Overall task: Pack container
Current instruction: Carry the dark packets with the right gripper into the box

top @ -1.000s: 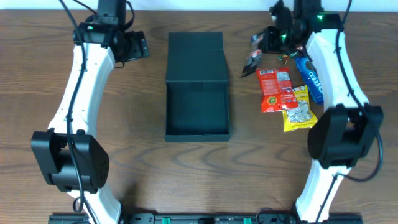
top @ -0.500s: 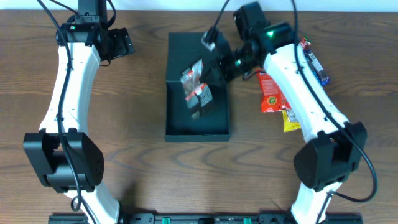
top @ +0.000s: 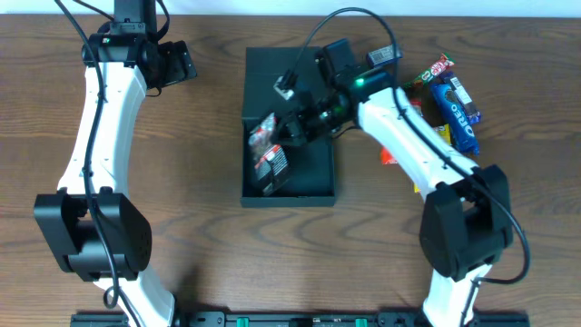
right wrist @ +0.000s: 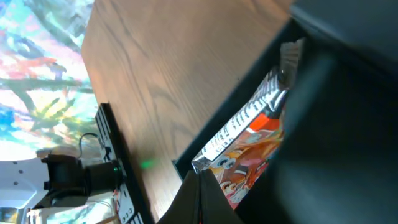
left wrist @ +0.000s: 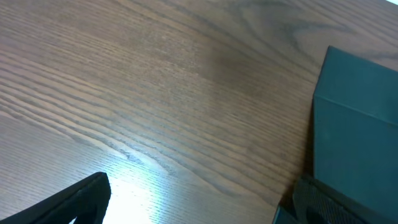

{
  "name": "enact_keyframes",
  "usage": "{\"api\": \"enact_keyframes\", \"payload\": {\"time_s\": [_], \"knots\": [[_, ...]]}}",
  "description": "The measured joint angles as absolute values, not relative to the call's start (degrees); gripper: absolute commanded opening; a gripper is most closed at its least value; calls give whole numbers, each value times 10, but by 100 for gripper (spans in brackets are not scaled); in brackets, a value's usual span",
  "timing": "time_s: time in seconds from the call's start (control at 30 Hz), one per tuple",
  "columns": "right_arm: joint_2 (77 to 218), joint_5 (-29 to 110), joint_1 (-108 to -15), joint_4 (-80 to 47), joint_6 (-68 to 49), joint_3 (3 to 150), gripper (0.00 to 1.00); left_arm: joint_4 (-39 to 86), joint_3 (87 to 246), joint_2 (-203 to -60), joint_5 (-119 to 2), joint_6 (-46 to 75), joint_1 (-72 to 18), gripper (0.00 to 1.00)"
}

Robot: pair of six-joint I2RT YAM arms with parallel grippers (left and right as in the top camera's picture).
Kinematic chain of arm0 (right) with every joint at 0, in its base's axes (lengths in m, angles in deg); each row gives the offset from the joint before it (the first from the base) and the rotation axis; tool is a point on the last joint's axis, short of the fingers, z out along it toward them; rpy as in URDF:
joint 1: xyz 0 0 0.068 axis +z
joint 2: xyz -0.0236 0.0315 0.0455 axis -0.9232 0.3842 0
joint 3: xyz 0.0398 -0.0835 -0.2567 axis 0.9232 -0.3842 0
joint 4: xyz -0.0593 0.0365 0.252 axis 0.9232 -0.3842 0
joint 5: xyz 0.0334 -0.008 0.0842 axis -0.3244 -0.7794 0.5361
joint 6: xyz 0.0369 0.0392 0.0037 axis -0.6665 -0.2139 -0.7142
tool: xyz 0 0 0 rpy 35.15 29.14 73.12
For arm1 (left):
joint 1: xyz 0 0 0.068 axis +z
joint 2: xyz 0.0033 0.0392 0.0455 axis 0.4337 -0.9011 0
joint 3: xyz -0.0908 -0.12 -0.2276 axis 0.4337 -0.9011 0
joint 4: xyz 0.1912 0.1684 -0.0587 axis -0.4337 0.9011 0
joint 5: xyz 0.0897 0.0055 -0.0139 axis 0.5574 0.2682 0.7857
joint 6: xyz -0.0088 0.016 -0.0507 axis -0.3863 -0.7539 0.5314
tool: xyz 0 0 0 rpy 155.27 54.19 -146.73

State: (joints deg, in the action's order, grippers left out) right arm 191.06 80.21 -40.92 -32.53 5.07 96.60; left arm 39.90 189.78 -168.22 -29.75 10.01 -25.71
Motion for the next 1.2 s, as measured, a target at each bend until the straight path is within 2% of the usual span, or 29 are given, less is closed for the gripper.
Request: {"api": "enact_keyframes", "payload": {"time_s": [0.23,0.27,0.3,0.33,0.4,0.47,0.6,0.83,0.9,0.97,1.03,1.1,1.17,1.2], "knots": [[1965,750,-389,-317,3,964,1,405,1898,-1682,-306,100,-257,95],[1971,735,-389,-319,-8,962,21,406,1898,-1682,-306,100,-257,95],[1973,720,-389,-321,-19,961,65,408,1898,-1682,-306,100,-257,95],[1973,703,-390,-324,-25,961,89,409,1898,-1682,-306,100,-257,95],[1973,669,-389,-336,-33,961,98,409,1898,-1682,-306,100,-257,95],[1973,642,-389,-356,-40,961,94,409,1898,-1682,-306,100,-257,95],[1973,604,-390,-395,-45,961,68,410,1898,-1682,-306,100,-257,95],[1973,488,-387,-444,-51,968,4,411,1898,-1682,-306,100,-257,95],[1974,461,-379,-440,-53,968,1,412,1898,-1682,-307,100,-257,99],[1976,441,-368,-435,-52,968,1,419,1898,-1682,-308,102,-257,83],[1980,429,-359,-429,-51,968,1,427,1898,-1682,-313,101,-257,62],[1987,422,-352,-426,-50,968,1,429,1897,-1682,-322,102,-257,36],[1994,411,-348,-425,-48,968,1,429,1892,-1682,-333,102,-257,6],[1996,405,-347,-425,-47,968,1,428,1885,-1682,-339,101,-257,6]]}}
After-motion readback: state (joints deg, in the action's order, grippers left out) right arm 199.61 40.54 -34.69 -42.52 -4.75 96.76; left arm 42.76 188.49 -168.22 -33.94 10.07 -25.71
